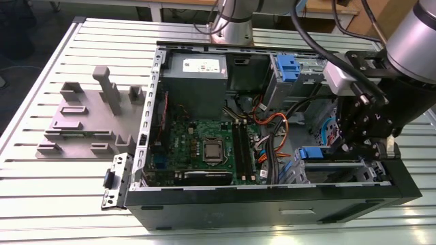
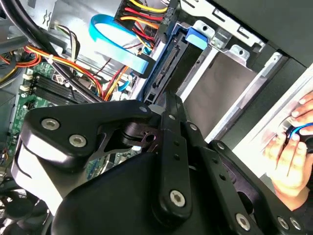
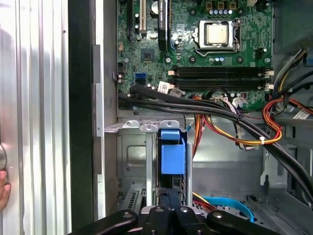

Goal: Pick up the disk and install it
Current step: 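Insert the first disk wire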

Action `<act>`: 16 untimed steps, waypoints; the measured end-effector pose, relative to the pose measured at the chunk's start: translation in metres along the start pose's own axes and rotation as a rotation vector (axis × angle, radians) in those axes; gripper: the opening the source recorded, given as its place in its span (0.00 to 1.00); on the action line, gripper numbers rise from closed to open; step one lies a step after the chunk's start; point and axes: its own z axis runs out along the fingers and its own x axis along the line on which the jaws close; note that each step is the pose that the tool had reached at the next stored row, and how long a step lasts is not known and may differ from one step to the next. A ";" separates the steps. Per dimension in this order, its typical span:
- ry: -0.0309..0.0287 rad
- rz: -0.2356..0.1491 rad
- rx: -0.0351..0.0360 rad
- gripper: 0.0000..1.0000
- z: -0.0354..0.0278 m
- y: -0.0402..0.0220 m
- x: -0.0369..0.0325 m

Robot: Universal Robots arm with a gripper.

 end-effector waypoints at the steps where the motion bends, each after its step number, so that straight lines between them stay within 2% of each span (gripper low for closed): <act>1: 0.0001 0.000 0.0000 0.11 -0.0020 -0.0001 0.0000; 6: 0.0001 0.000 0.0000 0.11 -0.0115 -0.0003 0.0002; 9: -0.0001 0.000 0.0000 0.11 -0.0131 -0.0028 0.0002; 16: 0.0000 0.000 -0.0049 0.11 -0.0126 -0.0247 -0.0002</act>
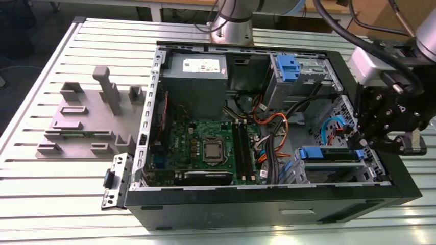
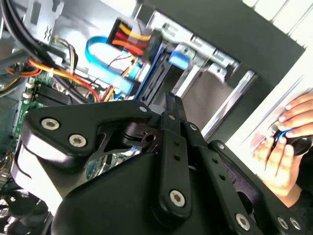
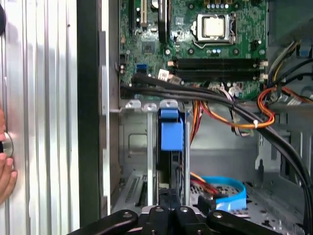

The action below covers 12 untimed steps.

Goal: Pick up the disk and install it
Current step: 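Insert the first disk wire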

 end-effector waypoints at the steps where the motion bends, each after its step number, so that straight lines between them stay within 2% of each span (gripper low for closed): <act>1: 0.0001 0.000 -0.0013 0.11 0.0000 -0.0035 -0.0001; 8: 0.0003 0.000 -0.0165 0.11 0.0006 -0.0286 -0.0005; 12: 0.0005 0.000 -0.0242 0.11 0.0005 -0.0355 -0.0007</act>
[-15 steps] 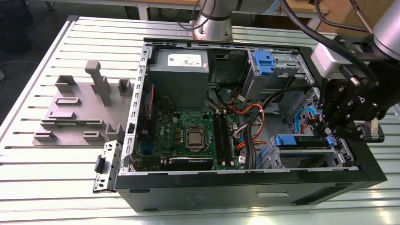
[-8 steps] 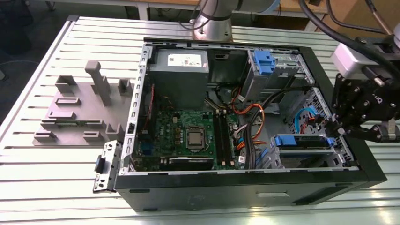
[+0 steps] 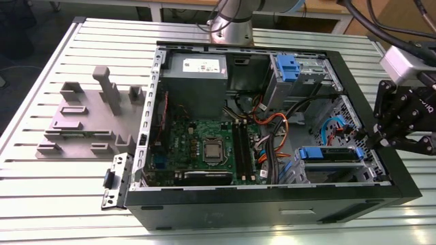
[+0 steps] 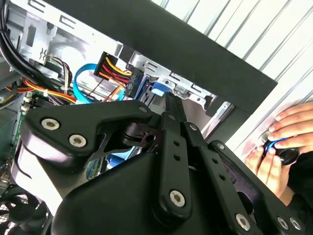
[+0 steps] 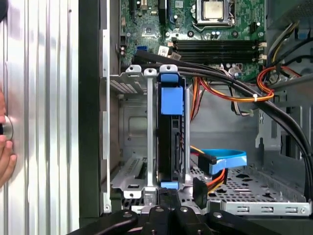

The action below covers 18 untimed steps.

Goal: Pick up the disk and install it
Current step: 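Insert the first disk wire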

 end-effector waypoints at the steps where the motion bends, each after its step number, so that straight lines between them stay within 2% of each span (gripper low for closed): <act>1: 0.0002 0.000 -0.0010 0.11 -0.0005 -0.0006 -0.0003; 6: 0.0001 0.000 -0.0059 0.11 -0.0028 -0.0015 -0.0036; 9: 0.0000 0.000 -0.0119 0.11 -0.0031 -0.0020 -0.0069; 11: 0.0002 0.000 -0.0189 0.11 -0.0032 -0.0029 -0.0095; 12: 0.0005 -0.001 -0.0292 0.11 -0.0033 -0.0043 -0.0117; 14: 0.0005 -0.001 -0.0376 0.11 -0.0033 -0.0058 -0.0133; 15: 0.0007 -0.001 -0.0449 0.11 -0.0033 -0.0073 -0.0147; 18: 0.0009 -0.001 -0.0502 0.11 -0.0033 -0.0081 -0.0169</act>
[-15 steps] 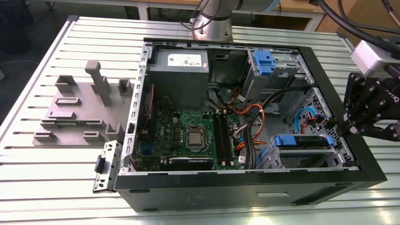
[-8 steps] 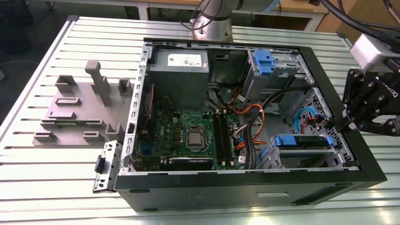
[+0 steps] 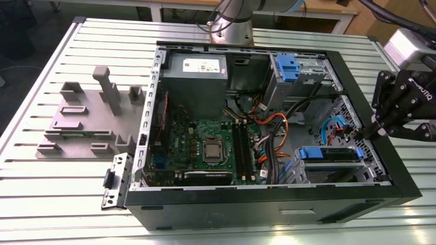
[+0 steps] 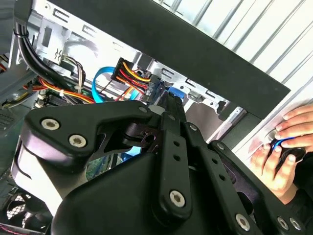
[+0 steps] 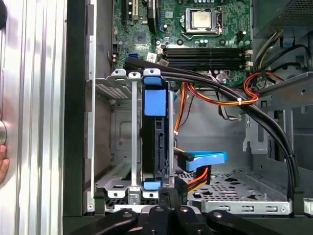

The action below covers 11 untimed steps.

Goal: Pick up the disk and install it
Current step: 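Insert the first disk wire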

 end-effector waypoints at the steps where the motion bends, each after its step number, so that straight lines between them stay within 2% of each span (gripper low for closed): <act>1: 0.0008 0.000 -0.0001 0.11 0.0000 0.0000 -0.0008; 7: 0.0106 0.001 -0.0007 0.11 -0.0003 -0.0013 -0.0093; 9: 0.0142 0.001 -0.0016 0.11 -0.0002 -0.0023 -0.0101; 11: 0.0151 0.001 -0.0019 0.11 -0.0003 -0.0023 -0.0101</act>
